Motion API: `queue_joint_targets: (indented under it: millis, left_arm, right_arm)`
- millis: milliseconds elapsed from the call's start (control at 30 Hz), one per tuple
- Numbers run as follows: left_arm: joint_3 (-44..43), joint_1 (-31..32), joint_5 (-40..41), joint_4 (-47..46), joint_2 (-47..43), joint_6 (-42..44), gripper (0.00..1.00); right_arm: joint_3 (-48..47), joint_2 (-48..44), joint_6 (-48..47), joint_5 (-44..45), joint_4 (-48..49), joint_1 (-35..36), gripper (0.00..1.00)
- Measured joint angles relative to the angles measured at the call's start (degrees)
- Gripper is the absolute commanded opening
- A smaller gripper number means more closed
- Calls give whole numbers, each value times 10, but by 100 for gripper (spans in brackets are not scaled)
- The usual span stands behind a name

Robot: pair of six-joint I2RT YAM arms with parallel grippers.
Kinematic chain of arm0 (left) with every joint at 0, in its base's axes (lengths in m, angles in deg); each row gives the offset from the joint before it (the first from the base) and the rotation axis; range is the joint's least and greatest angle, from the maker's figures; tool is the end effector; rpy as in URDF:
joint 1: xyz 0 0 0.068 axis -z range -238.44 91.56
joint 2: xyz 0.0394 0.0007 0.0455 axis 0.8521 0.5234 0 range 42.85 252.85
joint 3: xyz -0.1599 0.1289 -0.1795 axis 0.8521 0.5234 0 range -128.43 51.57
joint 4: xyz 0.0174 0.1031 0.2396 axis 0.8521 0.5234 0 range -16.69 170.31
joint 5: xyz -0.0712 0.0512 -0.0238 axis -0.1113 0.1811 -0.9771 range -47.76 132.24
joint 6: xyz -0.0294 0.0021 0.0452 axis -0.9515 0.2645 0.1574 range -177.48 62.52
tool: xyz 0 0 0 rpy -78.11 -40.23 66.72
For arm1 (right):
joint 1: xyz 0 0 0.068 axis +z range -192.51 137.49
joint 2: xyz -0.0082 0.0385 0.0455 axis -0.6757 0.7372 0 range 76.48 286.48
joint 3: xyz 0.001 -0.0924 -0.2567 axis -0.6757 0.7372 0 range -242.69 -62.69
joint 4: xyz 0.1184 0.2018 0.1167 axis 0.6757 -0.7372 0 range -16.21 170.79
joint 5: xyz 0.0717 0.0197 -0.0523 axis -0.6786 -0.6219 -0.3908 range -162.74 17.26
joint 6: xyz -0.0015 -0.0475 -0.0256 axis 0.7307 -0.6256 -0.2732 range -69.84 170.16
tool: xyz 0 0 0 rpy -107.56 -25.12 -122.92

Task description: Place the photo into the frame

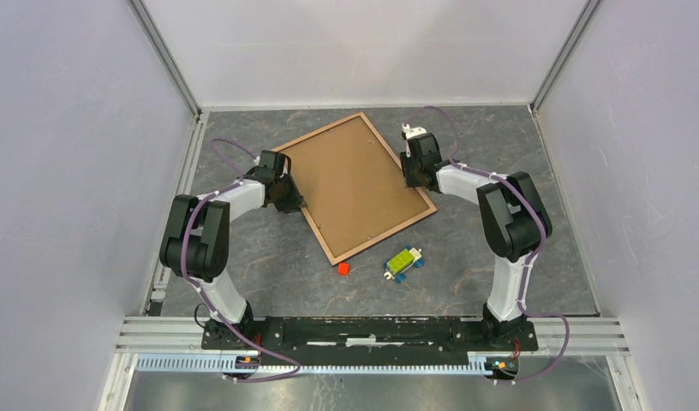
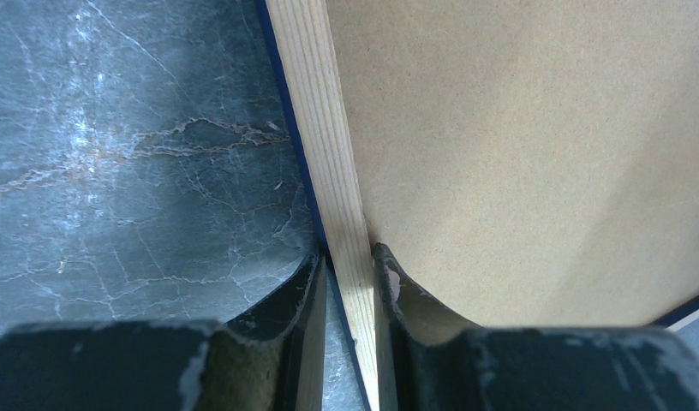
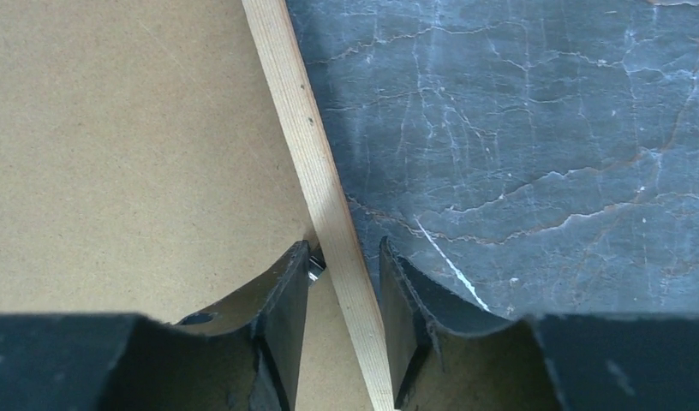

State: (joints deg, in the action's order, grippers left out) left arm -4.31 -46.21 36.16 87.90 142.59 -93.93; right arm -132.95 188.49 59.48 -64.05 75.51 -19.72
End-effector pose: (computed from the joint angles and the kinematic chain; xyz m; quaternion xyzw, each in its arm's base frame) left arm 0.3316 -0.0757 0.1539 -0.1875 0.9426 -0.1584 0.2263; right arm 0.3856 0.1562 0.1599 -0.0812 0.9247 0.0333 0.3705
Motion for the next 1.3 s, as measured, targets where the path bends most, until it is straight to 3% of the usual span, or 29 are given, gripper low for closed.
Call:
queue_joint_targets:
  millis: [167,500,633,700,867,933,1100,1300]
  left_arm:
    - [0,0,0,0,0,0,2]
    - [0,0,0,0,0,0,2]
    - [0,0,0,0,0,0,2]
    - [0,0,0,0,0,0,2]
    - [0,0,0,0,0,0,2]
    - [0,0,-1,0,0,0,2]
    - [0,0,0,0,0,0,2]
    - [0,1,1,0,0,0,3]
  right_arm:
    - [0,-2,1,2,-9,1,44]
    - [0,-6,-1,5,-18,2,24]
    - [1,-6,-2,4,-17,2,21]
    - [1,-6,-2,4,-17,2,26]
    - [12,-16,-1,7,-15,3,58]
    - [21,-23,-3,10,-14,4,64]
    - [8,-18,-19,10,-14,4,68]
    - [-141,78,-31,6,-30,4,63]
